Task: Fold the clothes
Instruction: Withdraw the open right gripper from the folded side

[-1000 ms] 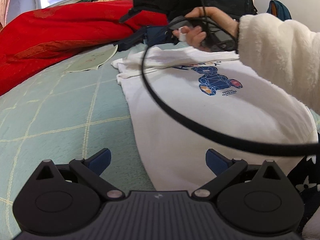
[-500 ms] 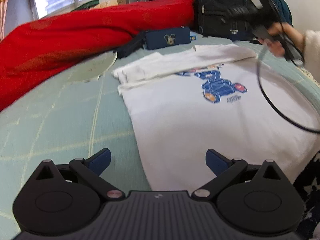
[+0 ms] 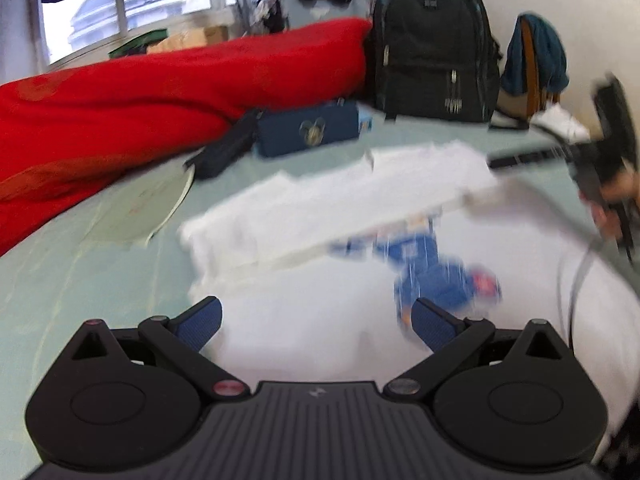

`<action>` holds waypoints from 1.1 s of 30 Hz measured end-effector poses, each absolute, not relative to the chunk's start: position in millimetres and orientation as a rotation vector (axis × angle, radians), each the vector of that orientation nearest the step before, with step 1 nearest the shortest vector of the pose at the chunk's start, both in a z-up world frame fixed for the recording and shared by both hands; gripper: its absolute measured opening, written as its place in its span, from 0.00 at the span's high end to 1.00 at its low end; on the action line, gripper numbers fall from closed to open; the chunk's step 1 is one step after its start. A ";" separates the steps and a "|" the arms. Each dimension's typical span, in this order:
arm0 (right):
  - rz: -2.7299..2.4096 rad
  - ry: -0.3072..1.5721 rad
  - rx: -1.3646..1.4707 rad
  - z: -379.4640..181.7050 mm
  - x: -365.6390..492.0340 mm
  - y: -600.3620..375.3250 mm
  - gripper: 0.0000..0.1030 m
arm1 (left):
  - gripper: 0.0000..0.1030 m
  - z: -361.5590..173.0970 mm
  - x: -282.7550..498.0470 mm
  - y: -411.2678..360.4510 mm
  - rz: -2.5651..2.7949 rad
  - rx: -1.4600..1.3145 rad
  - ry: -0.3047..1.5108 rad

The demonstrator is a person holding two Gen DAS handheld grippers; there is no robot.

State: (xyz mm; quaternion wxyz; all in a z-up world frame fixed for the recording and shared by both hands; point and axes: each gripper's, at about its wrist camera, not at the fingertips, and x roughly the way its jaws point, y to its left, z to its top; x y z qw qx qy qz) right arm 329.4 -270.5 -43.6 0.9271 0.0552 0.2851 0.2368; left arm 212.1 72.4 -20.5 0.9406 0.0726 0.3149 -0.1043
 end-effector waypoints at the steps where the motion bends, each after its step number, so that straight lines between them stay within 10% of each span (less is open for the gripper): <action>1: 0.485 0.577 0.100 -42.4 327.8 -270.9 0.11 | 0.02 -20.5 228.5 71.0 -0.225 0.136 0.636; 11: 0.519 0.576 0.008 -50.8 342.4 -263.3 0.21 | 0.04 -85.3 362.7 82.7 -0.254 -0.105 0.810; 33: 0.499 0.640 -0.083 -57.7 400.4 -245.1 0.23 | 0.06 -95.2 368.9 84.2 -0.252 0.011 0.774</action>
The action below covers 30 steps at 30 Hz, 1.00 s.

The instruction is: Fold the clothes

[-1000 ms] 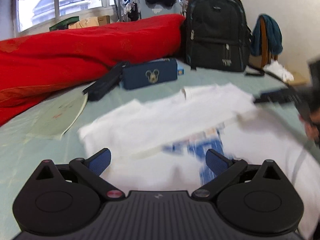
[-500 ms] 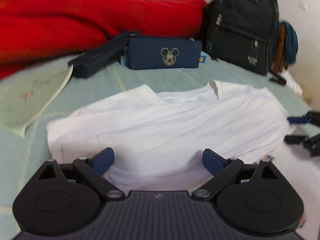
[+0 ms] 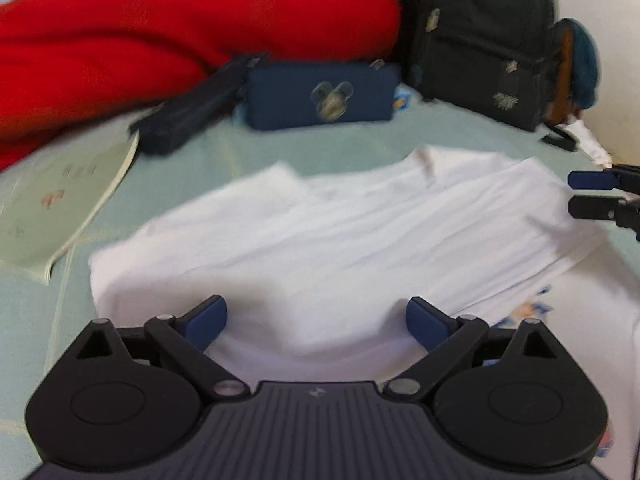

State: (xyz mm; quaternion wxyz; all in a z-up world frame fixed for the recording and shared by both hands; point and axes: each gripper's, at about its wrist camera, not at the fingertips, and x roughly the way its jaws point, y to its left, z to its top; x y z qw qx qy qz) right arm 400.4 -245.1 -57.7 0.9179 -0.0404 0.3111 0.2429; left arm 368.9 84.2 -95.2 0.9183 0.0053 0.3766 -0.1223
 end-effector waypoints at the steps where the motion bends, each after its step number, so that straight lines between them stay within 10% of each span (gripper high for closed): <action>1: 0.459 0.693 -0.080 -69.6 413.0 -248.6 0.23 | 0.06 -95.1 365.9 86.2 -0.260 0.010 0.765; 30: 0.499 0.699 0.057 -29.1 363.7 -282.7 0.23 | 0.05 -46.4 303.9 74.7 -0.274 0.216 0.725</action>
